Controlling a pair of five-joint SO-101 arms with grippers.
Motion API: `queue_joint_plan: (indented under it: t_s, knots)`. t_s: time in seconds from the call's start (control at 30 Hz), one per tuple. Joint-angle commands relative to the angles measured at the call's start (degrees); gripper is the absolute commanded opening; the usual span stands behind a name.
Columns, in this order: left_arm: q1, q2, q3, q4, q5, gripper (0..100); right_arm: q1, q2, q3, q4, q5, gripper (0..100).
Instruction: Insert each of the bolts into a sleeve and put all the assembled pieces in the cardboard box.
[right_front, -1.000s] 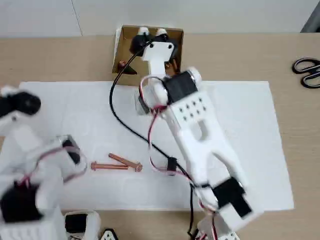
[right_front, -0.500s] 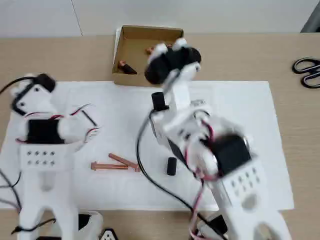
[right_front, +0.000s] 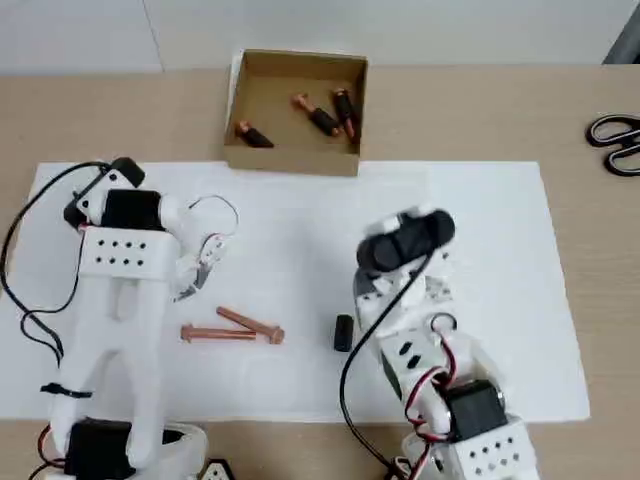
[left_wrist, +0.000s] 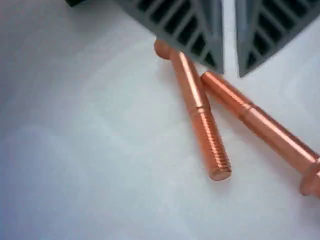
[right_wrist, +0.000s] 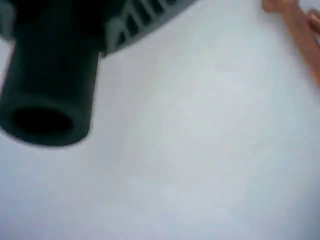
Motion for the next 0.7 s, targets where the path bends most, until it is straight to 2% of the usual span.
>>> queue_joint_plan:
  t_s: [0.0,0.23,0.47,0.67]
  knots:
    - [-0.1,0.0,-2.1,1.1,1.6,1,0.7,-5.1,3.1,-1.8,0.6,0.3]
    - [0.4,0.1,5.8,0.2,1.8,1,0.7,-8.7,8.7,-1.8,0.5,0.3]
    - [0.0,0.1,11.0,-0.6,1.6,20,0.7,-8.9,10.4,-2.2,0.4,0.3]
    - [0.0,0.1,11.9,-3.0,1.8,21,0.7,-8.9,10.4,-1.8,0.4,0.3]
